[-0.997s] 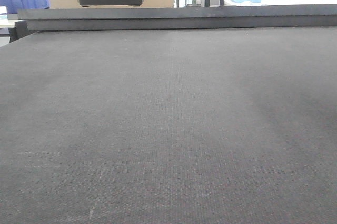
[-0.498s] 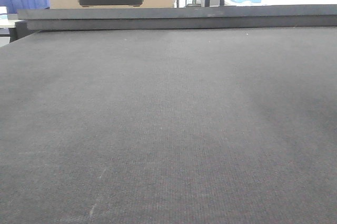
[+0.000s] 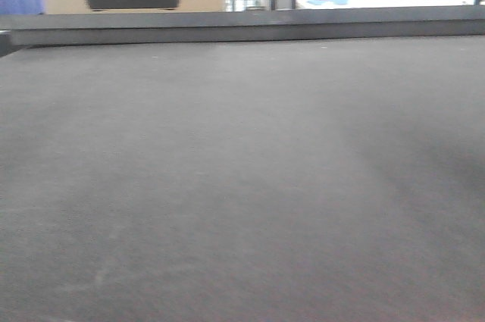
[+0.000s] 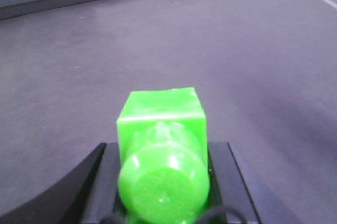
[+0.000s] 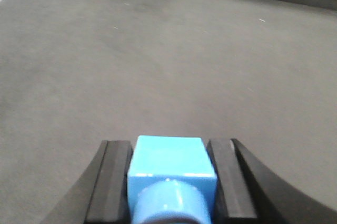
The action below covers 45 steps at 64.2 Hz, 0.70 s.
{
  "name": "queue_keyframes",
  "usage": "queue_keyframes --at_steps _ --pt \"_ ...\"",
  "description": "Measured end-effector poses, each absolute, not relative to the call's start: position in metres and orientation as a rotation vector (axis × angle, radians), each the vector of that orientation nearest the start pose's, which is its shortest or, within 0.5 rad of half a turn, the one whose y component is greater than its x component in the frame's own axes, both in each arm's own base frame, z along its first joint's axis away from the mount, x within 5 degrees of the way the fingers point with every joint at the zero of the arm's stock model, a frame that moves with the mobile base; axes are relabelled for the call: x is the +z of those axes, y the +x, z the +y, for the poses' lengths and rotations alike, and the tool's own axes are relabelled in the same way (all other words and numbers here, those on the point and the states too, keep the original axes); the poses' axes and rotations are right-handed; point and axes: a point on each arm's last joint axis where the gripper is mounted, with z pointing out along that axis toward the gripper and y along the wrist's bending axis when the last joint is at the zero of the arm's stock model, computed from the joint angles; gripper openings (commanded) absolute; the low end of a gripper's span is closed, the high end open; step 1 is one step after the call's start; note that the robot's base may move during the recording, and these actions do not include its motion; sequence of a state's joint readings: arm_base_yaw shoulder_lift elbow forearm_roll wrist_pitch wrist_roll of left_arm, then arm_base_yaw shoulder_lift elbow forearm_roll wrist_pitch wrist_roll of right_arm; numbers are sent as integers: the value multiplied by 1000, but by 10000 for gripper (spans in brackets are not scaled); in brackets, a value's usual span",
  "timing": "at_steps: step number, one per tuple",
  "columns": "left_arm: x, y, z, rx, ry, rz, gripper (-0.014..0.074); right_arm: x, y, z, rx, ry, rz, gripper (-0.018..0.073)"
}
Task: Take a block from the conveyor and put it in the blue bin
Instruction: 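Drive away from the conveyor holding both blocks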
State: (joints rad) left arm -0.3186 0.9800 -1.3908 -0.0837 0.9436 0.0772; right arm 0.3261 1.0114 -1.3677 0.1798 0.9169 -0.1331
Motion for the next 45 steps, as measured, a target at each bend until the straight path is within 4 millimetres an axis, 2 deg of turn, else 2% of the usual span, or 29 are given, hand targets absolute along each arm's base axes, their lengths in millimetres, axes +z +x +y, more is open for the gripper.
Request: queue_keyframes --at_steps 45 --pt "480 155 -58 -256 391 1978 -111 471 167 70 338 -441 1986 -162"
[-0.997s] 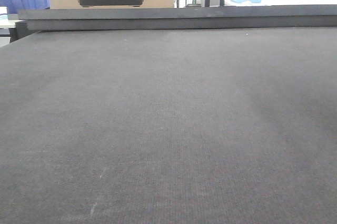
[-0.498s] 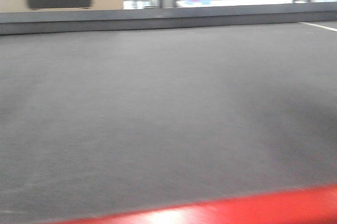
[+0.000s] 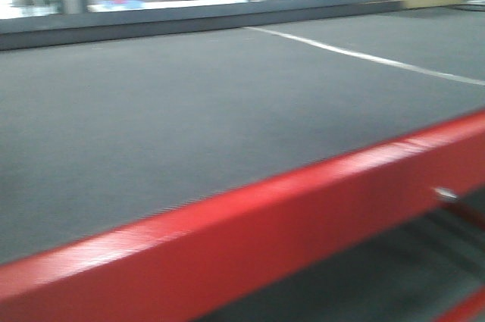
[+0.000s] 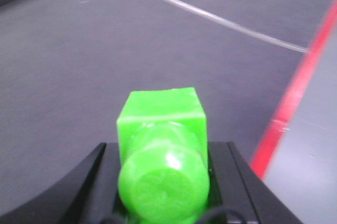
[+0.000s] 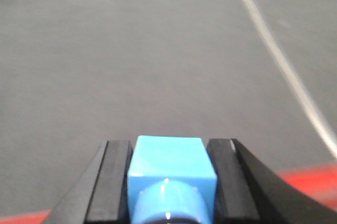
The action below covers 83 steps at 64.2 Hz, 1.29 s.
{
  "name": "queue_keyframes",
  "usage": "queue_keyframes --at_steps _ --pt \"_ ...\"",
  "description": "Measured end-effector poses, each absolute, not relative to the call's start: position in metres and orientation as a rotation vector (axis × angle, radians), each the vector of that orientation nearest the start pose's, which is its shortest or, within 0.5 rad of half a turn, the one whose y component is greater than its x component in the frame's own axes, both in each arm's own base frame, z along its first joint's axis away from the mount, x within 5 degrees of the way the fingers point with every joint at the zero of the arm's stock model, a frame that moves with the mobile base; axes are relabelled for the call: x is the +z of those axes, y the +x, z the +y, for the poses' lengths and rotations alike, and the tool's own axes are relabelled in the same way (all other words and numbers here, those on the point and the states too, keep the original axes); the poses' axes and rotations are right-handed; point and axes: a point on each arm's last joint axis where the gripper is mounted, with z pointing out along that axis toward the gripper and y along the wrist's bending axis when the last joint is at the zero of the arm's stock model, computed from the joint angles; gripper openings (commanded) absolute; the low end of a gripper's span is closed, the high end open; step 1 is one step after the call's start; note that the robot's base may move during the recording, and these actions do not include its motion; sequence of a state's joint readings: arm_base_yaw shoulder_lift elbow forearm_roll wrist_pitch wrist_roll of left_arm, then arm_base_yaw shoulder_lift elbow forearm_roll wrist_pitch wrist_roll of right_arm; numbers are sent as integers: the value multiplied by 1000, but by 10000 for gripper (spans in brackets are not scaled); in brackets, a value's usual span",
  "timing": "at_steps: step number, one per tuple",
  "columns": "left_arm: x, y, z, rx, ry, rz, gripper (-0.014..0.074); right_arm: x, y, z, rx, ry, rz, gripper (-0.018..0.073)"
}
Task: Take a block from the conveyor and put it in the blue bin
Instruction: 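Drive away from the conveyor holding both blocks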
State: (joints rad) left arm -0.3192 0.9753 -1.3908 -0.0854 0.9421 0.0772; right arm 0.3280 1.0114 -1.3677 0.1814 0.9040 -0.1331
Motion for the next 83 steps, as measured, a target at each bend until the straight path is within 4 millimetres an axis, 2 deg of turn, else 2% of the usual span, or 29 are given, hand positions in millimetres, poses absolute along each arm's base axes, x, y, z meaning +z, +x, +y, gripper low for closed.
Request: queue_keyframes --at_steps 83 --pt "480 155 -58 -256 391 1978 -111 471 167 70 338 -441 1986 -162"
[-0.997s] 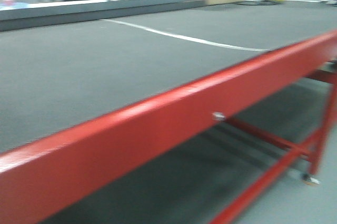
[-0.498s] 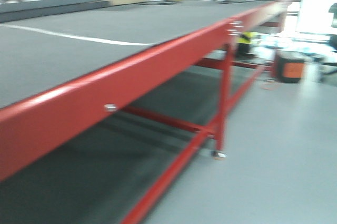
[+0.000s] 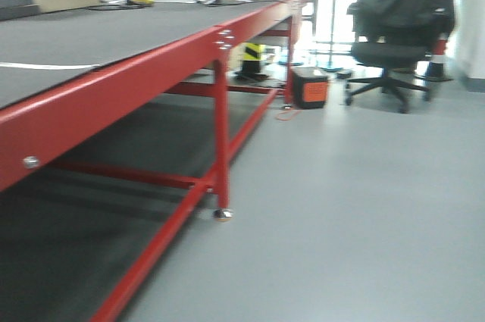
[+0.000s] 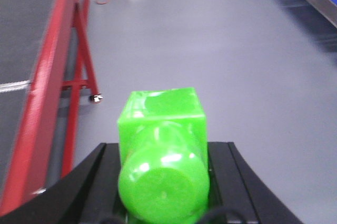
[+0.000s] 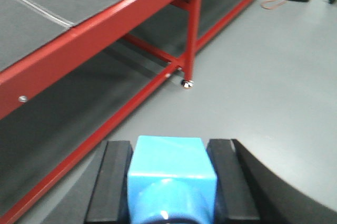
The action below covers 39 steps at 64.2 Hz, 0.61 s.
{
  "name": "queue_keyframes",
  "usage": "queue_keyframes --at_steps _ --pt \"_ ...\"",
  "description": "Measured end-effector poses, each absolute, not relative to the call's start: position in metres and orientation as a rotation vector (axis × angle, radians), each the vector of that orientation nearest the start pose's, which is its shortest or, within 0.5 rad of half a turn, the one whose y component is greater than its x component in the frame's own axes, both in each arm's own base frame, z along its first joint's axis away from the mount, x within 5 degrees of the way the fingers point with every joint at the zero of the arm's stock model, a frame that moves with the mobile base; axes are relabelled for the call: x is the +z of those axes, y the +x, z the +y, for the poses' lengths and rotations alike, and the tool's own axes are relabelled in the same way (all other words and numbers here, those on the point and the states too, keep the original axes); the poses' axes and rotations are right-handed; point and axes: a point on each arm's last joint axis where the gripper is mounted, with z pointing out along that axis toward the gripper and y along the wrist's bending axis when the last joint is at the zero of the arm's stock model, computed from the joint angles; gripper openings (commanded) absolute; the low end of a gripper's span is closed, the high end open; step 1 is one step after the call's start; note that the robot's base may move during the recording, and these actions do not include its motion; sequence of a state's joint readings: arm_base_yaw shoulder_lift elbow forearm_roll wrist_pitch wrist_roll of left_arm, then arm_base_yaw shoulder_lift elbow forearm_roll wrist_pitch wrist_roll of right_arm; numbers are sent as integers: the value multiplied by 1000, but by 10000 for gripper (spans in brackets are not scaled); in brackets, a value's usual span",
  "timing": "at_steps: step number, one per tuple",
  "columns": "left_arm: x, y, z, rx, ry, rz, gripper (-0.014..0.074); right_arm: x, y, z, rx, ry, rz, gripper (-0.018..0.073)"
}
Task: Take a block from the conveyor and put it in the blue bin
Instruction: 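Drive away from the conveyor holding both blocks, then drive toward the steel shelf of blue bins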
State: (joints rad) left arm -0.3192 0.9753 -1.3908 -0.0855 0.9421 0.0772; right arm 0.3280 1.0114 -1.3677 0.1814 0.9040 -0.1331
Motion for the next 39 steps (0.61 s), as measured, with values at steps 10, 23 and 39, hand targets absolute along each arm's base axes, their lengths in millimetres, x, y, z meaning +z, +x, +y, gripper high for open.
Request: queue_keyframes --at_steps 10,23,39 --pt "480 155 -58 -256 391 1978 -111 471 167 70 338 -441 1986 -162" --pt "480 155 -58 -256 391 1978 -111 471 167 70 338 -441 1986 -162" --pt "480 155 -58 -256 391 1978 -111 471 167 70 338 -441 1986 -162"
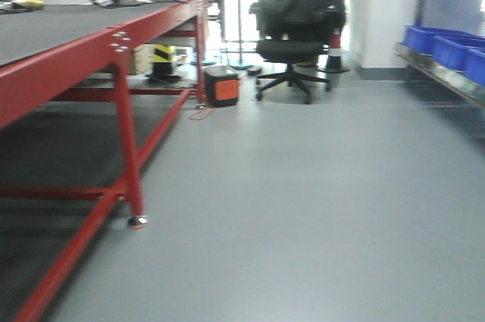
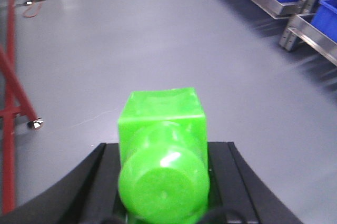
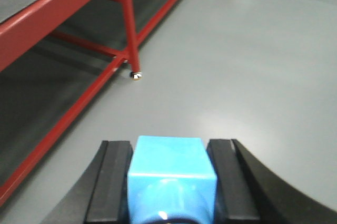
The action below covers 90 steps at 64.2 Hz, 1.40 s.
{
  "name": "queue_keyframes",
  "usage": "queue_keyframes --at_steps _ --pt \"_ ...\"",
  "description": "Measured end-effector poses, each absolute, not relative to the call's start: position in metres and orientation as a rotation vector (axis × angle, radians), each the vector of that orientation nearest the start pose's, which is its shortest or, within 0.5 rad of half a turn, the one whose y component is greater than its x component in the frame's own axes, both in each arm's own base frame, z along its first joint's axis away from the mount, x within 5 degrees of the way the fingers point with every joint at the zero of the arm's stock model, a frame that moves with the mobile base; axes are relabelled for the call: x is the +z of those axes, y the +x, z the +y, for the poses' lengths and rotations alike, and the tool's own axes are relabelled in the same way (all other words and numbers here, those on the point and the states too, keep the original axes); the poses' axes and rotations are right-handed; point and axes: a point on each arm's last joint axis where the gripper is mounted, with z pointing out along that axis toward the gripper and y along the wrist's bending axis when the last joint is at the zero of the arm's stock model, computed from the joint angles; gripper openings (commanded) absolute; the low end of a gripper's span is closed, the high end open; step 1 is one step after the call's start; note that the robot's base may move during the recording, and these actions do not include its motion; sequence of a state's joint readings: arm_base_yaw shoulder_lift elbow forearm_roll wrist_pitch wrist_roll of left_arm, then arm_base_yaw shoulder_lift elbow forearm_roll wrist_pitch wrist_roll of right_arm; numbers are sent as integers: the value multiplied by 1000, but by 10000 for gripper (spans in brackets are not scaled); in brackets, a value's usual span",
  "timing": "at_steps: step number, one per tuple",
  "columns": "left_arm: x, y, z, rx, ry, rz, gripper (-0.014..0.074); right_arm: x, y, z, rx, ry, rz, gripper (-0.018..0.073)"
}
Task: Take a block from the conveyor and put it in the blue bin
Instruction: 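Drive toward the steel shelf of blue bins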
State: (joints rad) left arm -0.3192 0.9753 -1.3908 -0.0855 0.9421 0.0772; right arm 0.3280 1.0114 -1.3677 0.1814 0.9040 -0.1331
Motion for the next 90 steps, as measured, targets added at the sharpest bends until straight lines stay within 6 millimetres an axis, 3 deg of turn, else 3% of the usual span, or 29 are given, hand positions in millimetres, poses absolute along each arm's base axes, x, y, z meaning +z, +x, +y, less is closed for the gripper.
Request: queue_keyframes --at_steps 90 --pt "480 155 -58 -254 393 1978 -111 472 164 70 337 -442 1978 -162"
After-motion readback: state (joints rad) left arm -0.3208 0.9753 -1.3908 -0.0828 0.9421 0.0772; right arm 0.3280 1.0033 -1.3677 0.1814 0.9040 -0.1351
